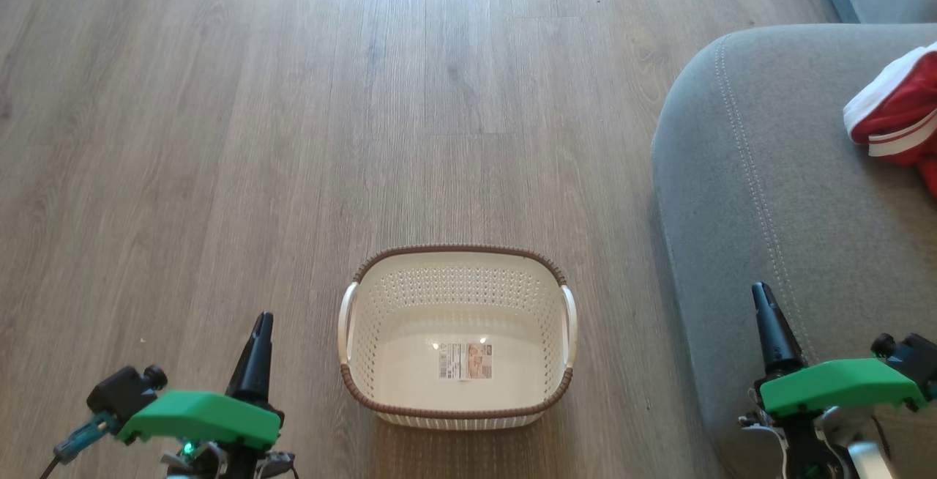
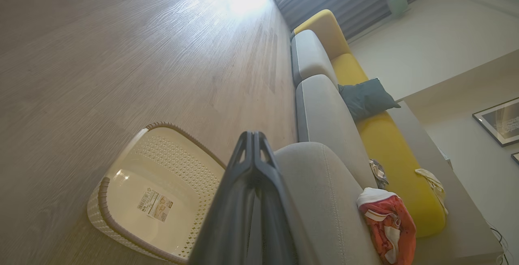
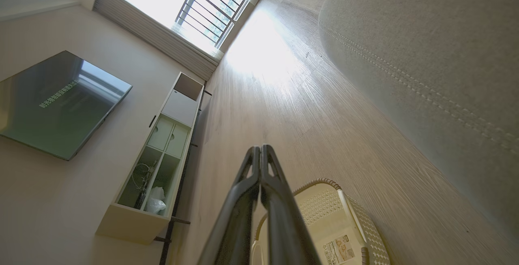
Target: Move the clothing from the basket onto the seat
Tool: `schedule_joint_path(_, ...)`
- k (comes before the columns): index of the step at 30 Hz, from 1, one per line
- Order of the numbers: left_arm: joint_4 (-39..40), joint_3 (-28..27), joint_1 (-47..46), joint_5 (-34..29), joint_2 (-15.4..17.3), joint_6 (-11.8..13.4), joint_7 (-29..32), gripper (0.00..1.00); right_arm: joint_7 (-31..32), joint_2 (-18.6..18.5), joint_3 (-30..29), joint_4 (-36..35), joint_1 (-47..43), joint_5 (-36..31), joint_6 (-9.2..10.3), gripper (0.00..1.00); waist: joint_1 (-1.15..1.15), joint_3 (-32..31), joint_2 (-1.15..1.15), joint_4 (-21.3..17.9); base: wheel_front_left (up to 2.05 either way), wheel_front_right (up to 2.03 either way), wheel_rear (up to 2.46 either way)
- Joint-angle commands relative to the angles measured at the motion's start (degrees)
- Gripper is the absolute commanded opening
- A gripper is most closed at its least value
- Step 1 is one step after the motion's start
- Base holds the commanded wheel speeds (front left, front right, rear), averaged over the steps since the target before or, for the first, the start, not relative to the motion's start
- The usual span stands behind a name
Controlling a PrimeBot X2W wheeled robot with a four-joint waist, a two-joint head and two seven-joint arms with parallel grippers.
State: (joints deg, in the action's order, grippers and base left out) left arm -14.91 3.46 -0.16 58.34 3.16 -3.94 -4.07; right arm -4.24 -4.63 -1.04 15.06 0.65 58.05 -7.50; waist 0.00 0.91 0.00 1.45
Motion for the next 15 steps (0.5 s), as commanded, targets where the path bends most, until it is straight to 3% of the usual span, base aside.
schedule_joint_path(1,1.61,-1.82,-2.92,1.85,0.41,-0.73,0.42,0.00,0.57,-0.12,0.18,-1.70,3.18,1.93,0.01,0.00,0.00,-0.02,0.00,-0.05,0.00,0.00,0.00)
schedule_joint_path(15,1.44,-3.50,-3.63,9.48,0.41,-1.39,2.61,0.00,2.75,0.16,-0.91,-1.56,3.71,9.61,0.01,0.00,0.00,-0.19,0.00,-0.37,0.00,0.00,0.00)
